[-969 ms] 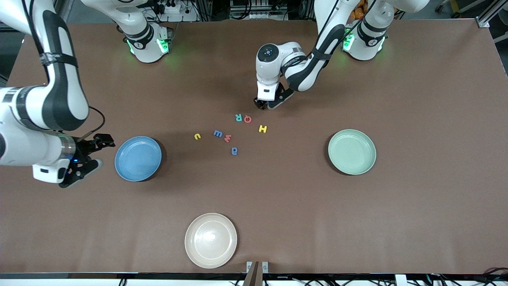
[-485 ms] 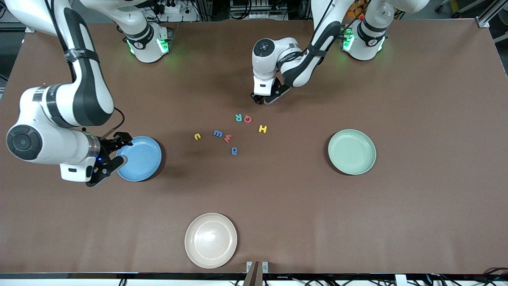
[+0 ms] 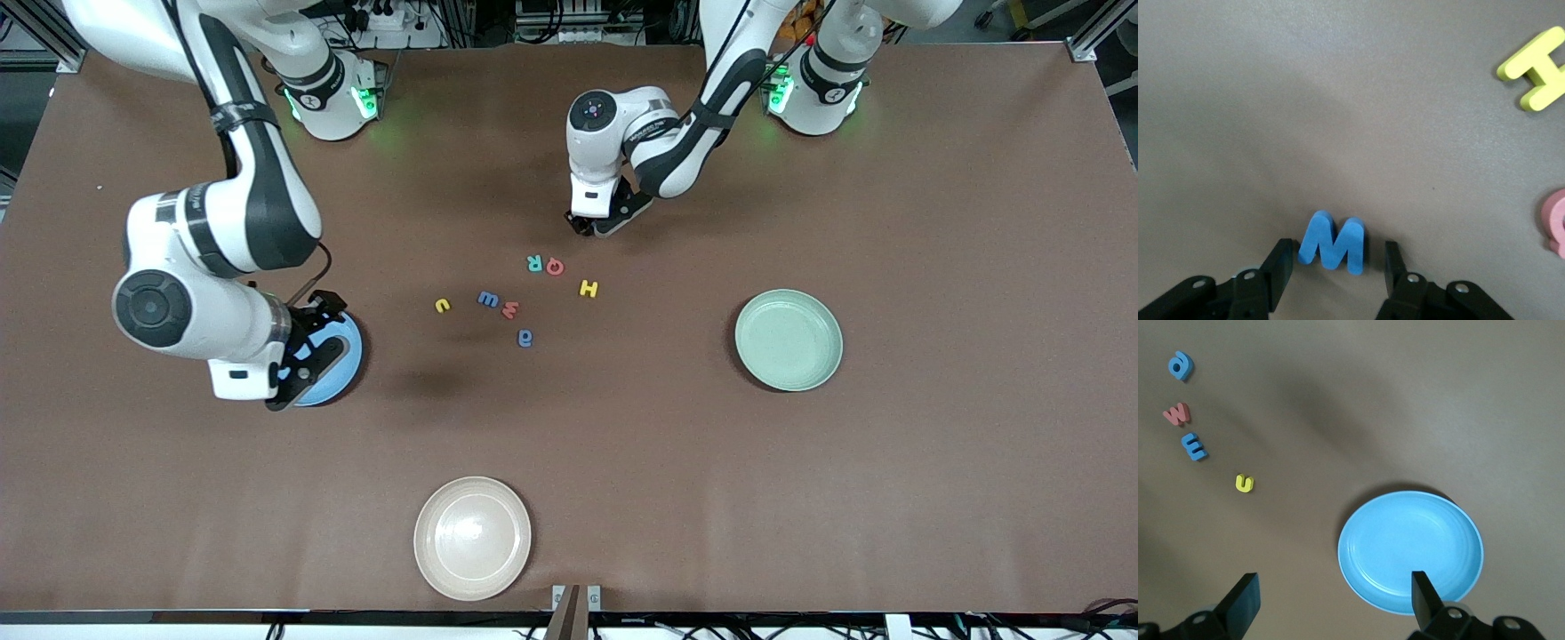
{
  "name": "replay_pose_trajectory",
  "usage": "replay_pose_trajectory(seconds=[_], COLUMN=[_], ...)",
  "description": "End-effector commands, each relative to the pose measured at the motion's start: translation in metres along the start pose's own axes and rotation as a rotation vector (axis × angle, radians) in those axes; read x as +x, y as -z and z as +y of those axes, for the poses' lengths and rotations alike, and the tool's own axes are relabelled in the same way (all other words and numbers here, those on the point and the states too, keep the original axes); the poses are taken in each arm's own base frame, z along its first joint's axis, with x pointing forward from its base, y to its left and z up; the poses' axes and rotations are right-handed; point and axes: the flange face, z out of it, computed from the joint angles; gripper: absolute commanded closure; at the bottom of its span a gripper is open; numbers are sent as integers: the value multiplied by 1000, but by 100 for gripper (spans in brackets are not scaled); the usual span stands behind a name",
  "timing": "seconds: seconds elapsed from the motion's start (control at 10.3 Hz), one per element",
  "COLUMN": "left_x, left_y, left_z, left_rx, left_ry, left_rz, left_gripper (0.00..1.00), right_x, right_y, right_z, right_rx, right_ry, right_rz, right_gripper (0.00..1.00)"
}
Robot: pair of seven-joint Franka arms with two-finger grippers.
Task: Sort upper and lower case letters into plates
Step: 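Carry the M to the green plate while the right gripper reaches the u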
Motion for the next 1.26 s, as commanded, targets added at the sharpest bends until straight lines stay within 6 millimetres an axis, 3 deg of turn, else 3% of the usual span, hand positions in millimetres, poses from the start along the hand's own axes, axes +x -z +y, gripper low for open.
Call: replay_pose_trajectory(seconds=[0.0, 0.29, 0.39, 0.68, 0.97, 1.16], left_x=[5, 5, 5, 9, 51, 96], left_y=[1, 1, 1, 3, 39, 65], left_z=[-1, -1, -1, 1, 19, 26], left_rx=[11, 11, 13, 9, 86, 126], left_ry=[-24, -27, -28, -64, -87, -132], left_rz=[26, 26, 26, 30, 70, 61], left_gripper=[40, 58, 65, 67, 68, 68], right_x=[-3, -3, 1, 9, 28, 21], right_y=[-8, -35, -45, -83, -100, -120], right_z=[0, -9, -22, -59, -117, -123], right_rx=[12, 6, -12, -42, -40, -49], right_ry=[7, 17, 37, 76, 42, 29], right_rz=[3, 8, 30, 53, 54, 65], right_gripper=[0, 0, 0, 0, 0, 0])
